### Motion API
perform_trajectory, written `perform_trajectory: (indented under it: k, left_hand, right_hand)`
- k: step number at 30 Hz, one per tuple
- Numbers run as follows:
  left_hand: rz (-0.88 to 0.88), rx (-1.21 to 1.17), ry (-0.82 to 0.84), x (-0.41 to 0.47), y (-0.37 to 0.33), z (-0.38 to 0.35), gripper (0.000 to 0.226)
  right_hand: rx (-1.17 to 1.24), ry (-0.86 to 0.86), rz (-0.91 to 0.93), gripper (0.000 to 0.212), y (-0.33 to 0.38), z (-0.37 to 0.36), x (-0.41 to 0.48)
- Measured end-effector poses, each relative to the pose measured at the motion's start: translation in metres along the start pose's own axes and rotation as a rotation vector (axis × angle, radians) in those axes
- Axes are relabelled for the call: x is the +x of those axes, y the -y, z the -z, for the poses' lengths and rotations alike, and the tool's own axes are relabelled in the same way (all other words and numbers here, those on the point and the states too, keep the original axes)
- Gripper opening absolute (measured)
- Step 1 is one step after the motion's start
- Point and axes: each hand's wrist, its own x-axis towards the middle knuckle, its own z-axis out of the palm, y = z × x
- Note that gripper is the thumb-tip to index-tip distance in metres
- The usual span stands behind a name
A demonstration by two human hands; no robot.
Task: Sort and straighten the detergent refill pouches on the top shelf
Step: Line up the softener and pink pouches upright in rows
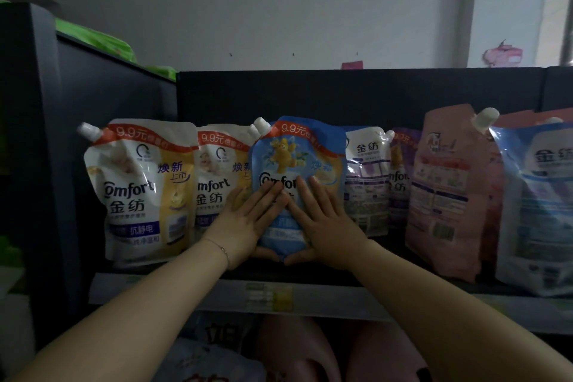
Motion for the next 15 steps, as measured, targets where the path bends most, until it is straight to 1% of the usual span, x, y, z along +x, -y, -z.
perform_trajectory:
  k: [3,5,6,8,10,13,15]
  left_hand:
    - [0.001,0.012,0.062,-0.009,0.003,0.013,0.089]
    - [0.034,-0.026,0.094,-0.018,-0.001,0.020,0.081]
    - [0.053,-0.050,0.097,-0.024,-0.003,0.022,0.079]
    - [0.085,-0.099,0.069,-0.033,-0.007,0.030,0.073]
    - [0.123,-0.179,0.058,-0.038,-0.012,0.041,0.069]
    - [0.200,-0.281,0.037,-0.035,-0.022,0.062,0.066]
    - [0.236,-0.291,-0.021,-0.026,-0.032,0.073,0.058]
  right_hand:
    - [-0.011,0.018,0.053,0.095,0.003,0.013,-0.003]
    - [0.015,0.063,0.057,0.085,0.009,0.022,-0.006]
    - [0.030,0.093,0.055,0.083,0.014,0.028,-0.008]
    - [0.056,0.122,0.068,0.086,0.023,0.039,-0.014]
    - [0.103,0.098,0.088,0.086,0.029,0.049,-0.021]
    - [0.203,-0.026,0.086,0.074,0.033,0.062,-0.030]
    - [0.282,-0.104,0.069,0.064,0.034,0.067,-0.037]
